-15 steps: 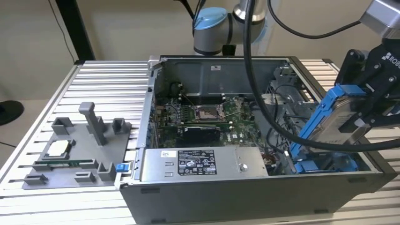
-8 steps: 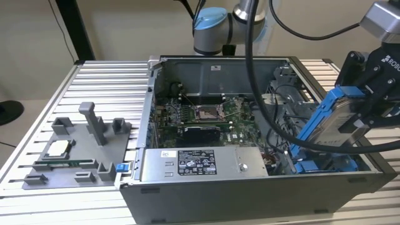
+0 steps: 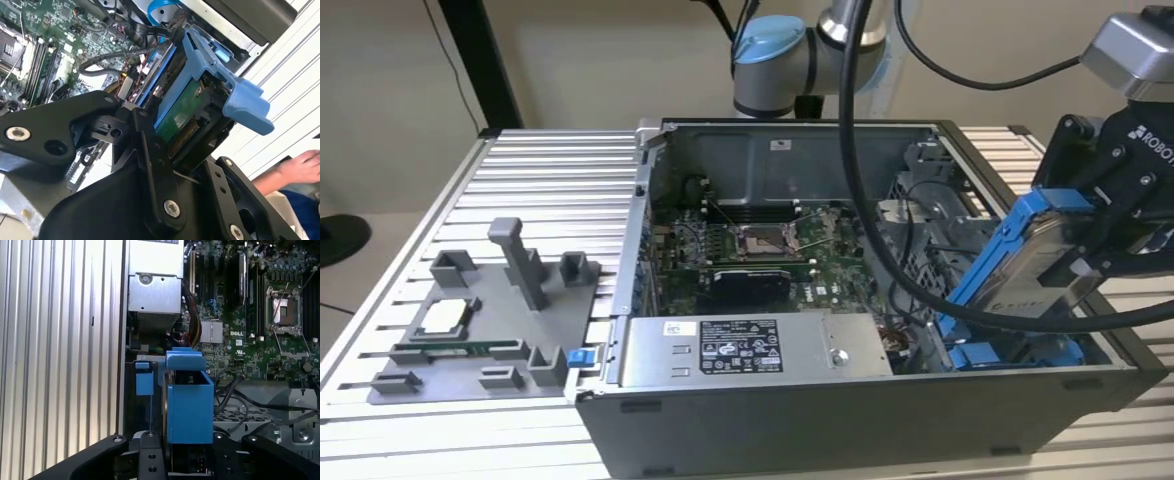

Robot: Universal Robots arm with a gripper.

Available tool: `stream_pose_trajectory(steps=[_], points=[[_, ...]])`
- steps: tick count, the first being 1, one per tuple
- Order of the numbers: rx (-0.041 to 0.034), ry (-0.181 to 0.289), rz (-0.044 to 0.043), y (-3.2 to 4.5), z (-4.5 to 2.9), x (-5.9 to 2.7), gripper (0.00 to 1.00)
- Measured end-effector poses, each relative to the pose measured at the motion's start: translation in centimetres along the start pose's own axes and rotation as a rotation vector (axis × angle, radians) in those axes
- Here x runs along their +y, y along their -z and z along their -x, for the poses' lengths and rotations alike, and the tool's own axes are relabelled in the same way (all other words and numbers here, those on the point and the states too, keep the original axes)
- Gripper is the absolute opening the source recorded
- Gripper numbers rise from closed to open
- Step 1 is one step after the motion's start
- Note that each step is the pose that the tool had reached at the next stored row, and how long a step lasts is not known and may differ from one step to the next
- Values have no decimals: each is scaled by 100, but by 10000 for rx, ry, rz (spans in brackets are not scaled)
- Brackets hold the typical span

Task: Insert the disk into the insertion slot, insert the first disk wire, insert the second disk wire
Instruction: 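Insert the disk into the insertion slot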

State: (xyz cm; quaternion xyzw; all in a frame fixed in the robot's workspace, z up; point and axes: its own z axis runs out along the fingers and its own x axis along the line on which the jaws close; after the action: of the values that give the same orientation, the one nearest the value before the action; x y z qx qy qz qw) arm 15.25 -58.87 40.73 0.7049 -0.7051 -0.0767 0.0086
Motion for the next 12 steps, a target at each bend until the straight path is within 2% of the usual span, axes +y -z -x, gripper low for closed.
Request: stream_pose_trajectory(steps=[7, 12], points=[[-3, -1, 1, -42, -4, -17, 0], [1, -2, 0, -99, -9, -26, 0]])
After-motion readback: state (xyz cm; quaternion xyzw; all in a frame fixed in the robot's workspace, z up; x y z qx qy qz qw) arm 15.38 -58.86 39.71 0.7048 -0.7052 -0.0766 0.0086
